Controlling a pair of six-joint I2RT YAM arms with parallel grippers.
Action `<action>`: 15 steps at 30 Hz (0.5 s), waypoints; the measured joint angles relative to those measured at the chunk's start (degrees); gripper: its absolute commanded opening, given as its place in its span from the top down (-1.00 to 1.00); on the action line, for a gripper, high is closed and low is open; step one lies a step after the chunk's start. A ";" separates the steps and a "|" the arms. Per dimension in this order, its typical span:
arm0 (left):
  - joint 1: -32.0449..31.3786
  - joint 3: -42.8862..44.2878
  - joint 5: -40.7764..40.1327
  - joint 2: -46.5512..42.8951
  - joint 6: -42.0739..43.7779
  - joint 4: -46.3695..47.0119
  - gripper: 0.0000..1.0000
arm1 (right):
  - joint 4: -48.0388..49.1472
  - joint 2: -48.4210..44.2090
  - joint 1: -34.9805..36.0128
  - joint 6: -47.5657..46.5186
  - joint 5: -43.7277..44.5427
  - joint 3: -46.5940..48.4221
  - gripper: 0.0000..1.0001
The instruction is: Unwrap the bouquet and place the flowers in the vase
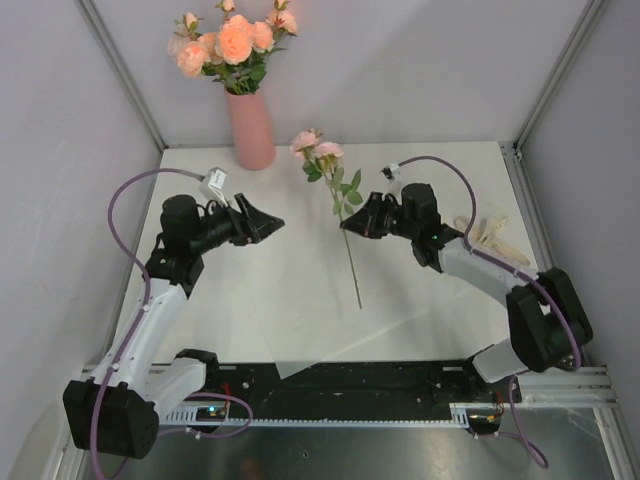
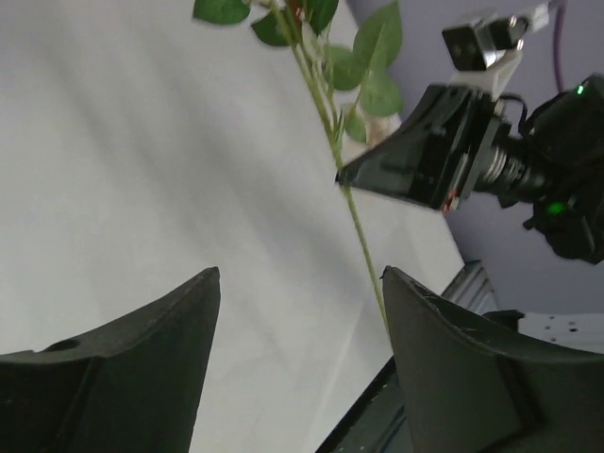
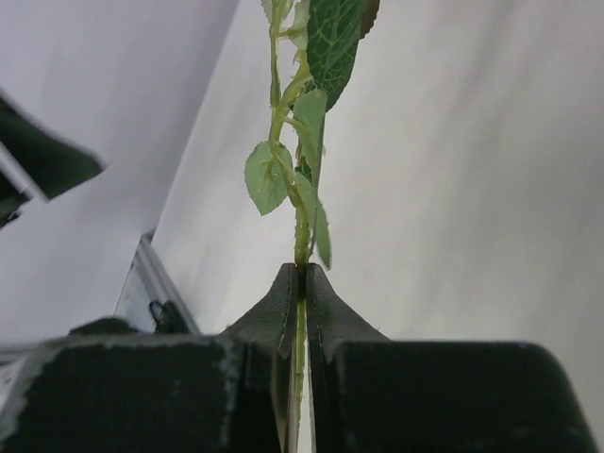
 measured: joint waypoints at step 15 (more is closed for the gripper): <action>-6.36 -0.26 2.60 -2.16 -10.21 16.22 -0.24 | 7.23 -9.97 10.88 5.33 -5.92 -4.33 1.00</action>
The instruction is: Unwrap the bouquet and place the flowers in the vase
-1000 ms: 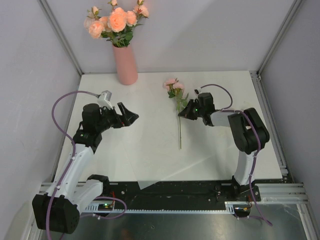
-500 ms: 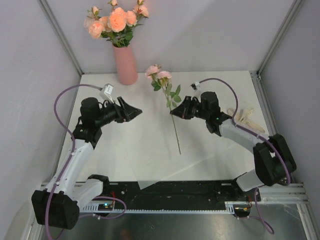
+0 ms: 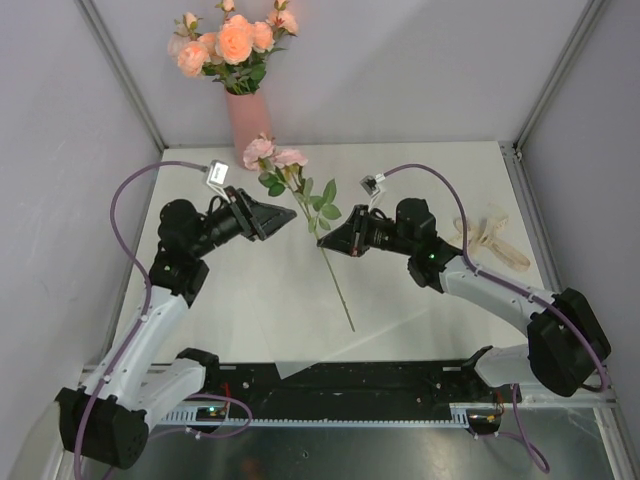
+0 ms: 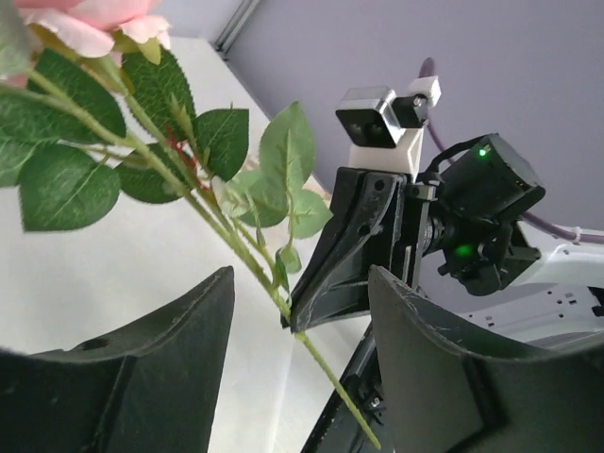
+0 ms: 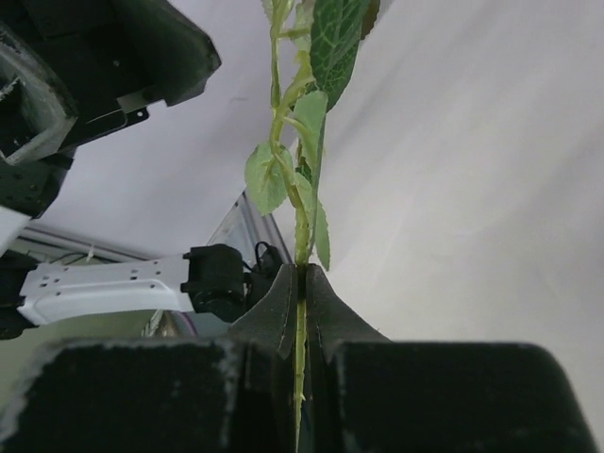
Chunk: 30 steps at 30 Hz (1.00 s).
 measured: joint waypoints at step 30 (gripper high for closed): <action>-4.92 -5.33 -5.38 -1.73 -7.63 8.68 0.61 | 9.55 -0.44 5.46 4.94 -0.39 -0.02 1.00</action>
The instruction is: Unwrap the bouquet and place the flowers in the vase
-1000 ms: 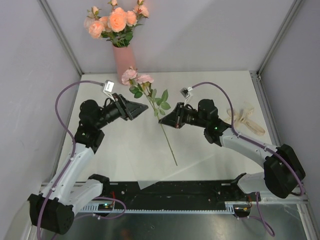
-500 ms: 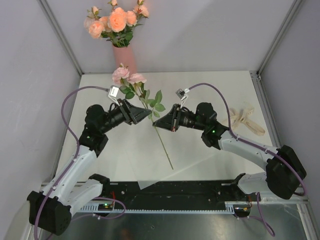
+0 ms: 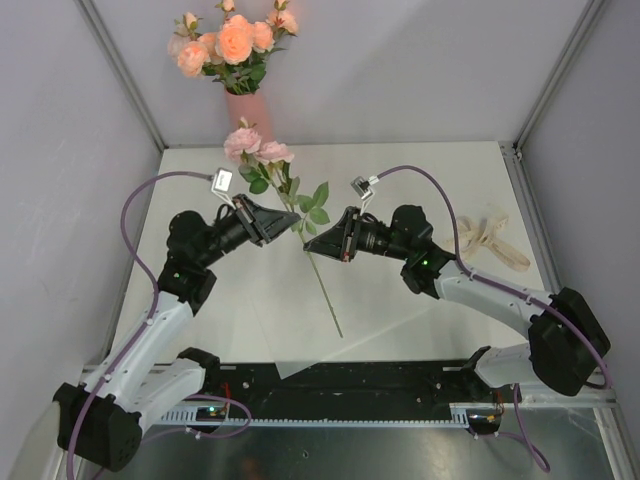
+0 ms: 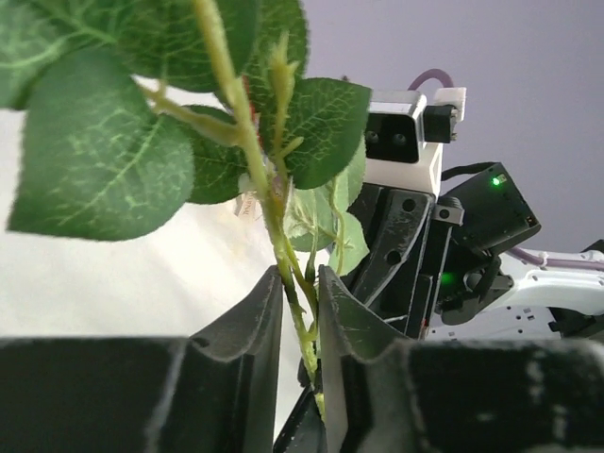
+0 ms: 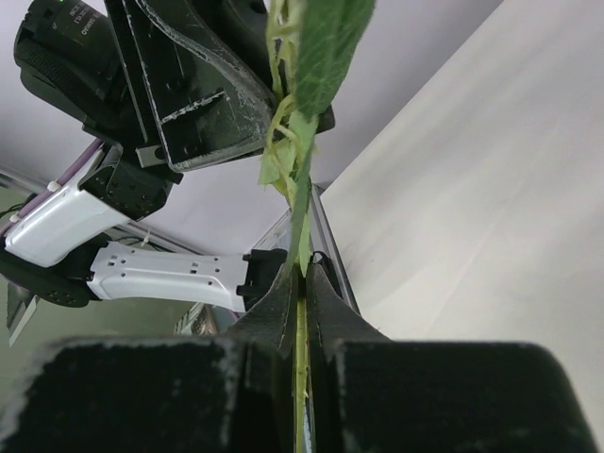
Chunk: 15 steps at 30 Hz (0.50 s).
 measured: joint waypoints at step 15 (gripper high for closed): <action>-0.04 0.02 1.46 2.29 -0.79 3.48 1.00 | 0.74 1.49 -0.66 0.17 -0.63 0.00 -0.23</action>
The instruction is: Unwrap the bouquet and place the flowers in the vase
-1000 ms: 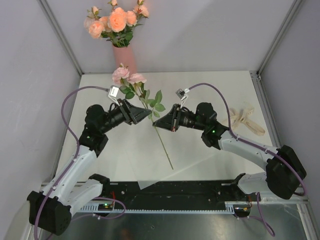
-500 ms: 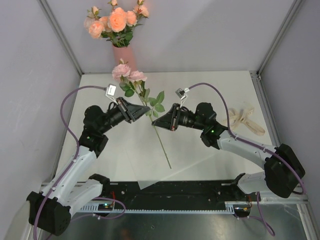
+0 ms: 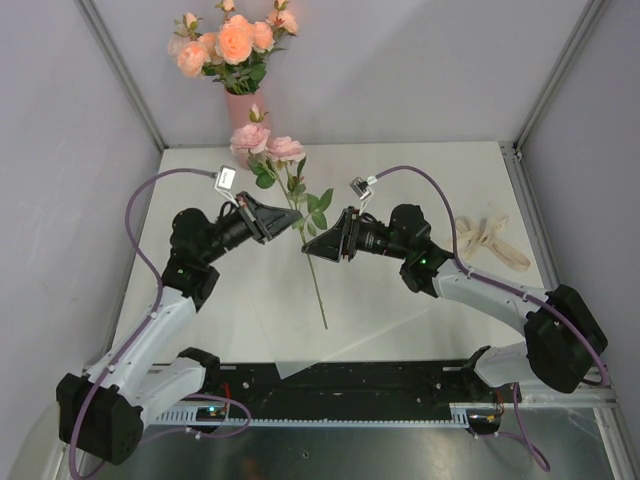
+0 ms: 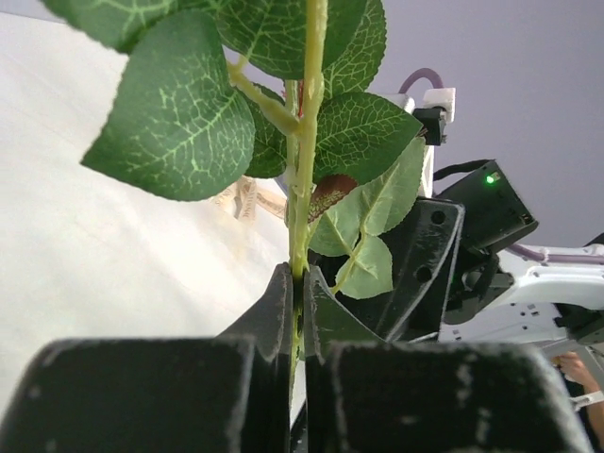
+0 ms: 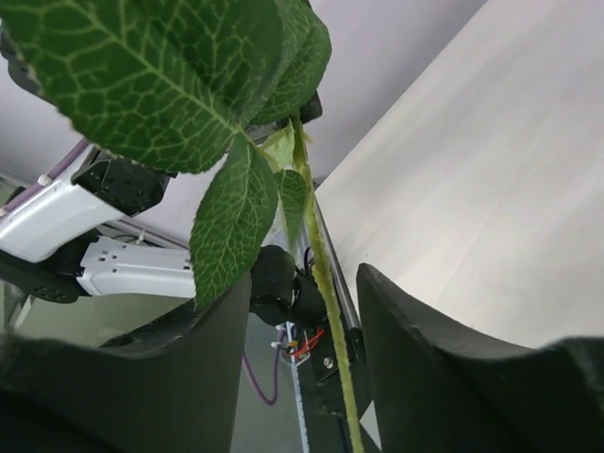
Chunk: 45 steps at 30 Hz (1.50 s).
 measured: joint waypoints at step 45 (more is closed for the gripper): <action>16.65 60.96 -29.68 48.83 41.22 21.05 1.00 | -22.38 -20.65 -9.16 -15.69 10.03 -2.36 -0.99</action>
